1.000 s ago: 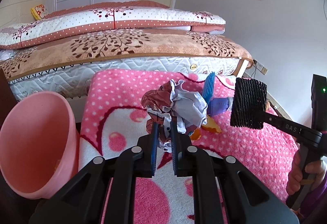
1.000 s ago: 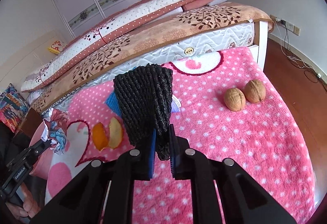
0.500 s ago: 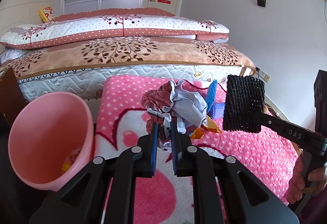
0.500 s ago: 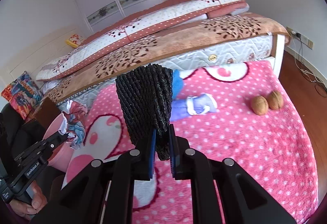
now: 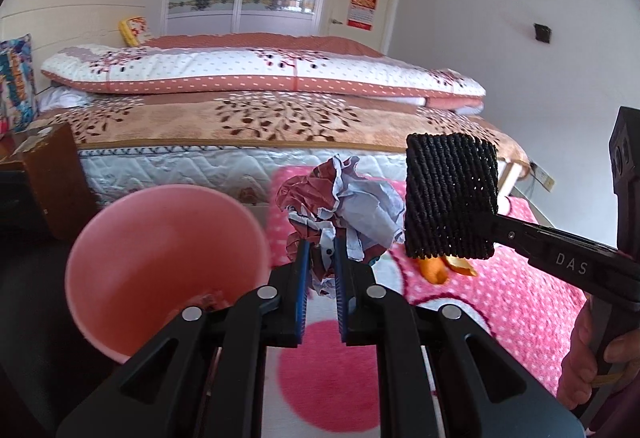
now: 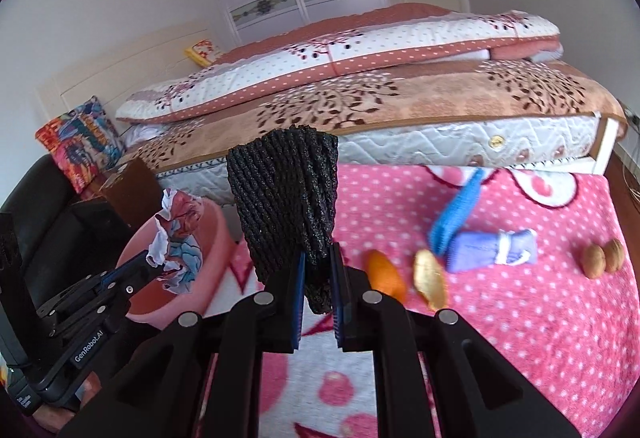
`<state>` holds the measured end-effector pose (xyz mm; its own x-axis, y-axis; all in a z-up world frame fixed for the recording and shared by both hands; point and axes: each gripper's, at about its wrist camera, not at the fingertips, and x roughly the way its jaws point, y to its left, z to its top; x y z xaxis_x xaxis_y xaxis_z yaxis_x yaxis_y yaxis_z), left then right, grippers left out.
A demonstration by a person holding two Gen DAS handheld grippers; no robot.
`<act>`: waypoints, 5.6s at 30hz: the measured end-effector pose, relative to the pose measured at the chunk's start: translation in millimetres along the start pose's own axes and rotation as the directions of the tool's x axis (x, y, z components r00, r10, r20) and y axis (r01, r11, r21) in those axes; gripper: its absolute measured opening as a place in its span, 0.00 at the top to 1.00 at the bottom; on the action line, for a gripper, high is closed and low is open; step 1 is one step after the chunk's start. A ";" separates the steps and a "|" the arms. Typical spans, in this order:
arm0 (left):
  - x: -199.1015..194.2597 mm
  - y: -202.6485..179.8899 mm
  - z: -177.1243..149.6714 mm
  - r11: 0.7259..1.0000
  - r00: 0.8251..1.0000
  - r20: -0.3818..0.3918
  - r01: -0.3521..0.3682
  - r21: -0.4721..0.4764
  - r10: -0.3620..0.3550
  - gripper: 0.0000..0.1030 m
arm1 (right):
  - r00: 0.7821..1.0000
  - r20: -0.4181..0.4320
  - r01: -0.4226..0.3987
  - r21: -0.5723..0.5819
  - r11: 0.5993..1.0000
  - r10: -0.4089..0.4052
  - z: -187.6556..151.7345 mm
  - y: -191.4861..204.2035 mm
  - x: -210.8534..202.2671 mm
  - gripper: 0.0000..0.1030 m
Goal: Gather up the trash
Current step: 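Carry wrapper in left tool and black scrubber in right tool over bucket, then open left gripper dropping wrapper while right gripper drops black scrubber into bucket, then move both tools back over the bed toward the orange peels, then grasp orange peel with left gripper while right gripper grasps pale peel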
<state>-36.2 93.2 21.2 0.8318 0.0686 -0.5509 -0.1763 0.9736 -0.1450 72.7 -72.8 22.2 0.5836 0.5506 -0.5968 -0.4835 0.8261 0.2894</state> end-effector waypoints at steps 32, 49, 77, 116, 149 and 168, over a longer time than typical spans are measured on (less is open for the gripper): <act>-6.8 109.9 -22.2 0.958 0.978 -0.059 -0.210 -0.196 0.202 0.89 | 0.985 -0.148 -0.123 -0.200 0.972 0.094 2.6 130.2 86.8 0.89; 2.5 137.6 -33.3 0.938 0.970 -0.106 -0.237 -0.251 0.217 0.89 | 0.973 -0.216 -0.132 -0.250 0.959 0.078 -11.8 151.4 117.4 0.89; -3.2 147.2 -32.5 0.917 0.957 -0.118 -0.289 -0.275 0.266 0.59 | 0.970 -0.207 -0.173 -0.225 0.959 0.127 -15.9 153.6 112.5 0.59; 29.7 -6.7 -3.2 0.998 0.994 -0.101 -0.037 -0.057 0.031 0.59 | 0.987 -0.054 0.154 0.055 0.987 -0.151 -46.3 -70.1 4.7 0.54; 165.0 -125.7 -19.3 0.994 0.928 -0.363 0.104 0.028 -0.087 0.62 | 0.983 -0.101 0.166 0.132 0.977 -0.153 -65.6 -115.3 0.0 0.54; 115.5 -102.0 -13.0 0.991 0.956 -0.269 0.127 0.031 -0.114 0.88 | 0.988 -0.134 0.095 0.117 0.989 -0.079 -37.2 -99.2 41.5 0.52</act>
<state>71.0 -1.0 -38.3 0.6739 -0.1044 -0.7314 -0.0523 0.9808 -0.1881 120.6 -136.3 -59.1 0.5276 0.4628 -0.7123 -0.3461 0.8829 0.3173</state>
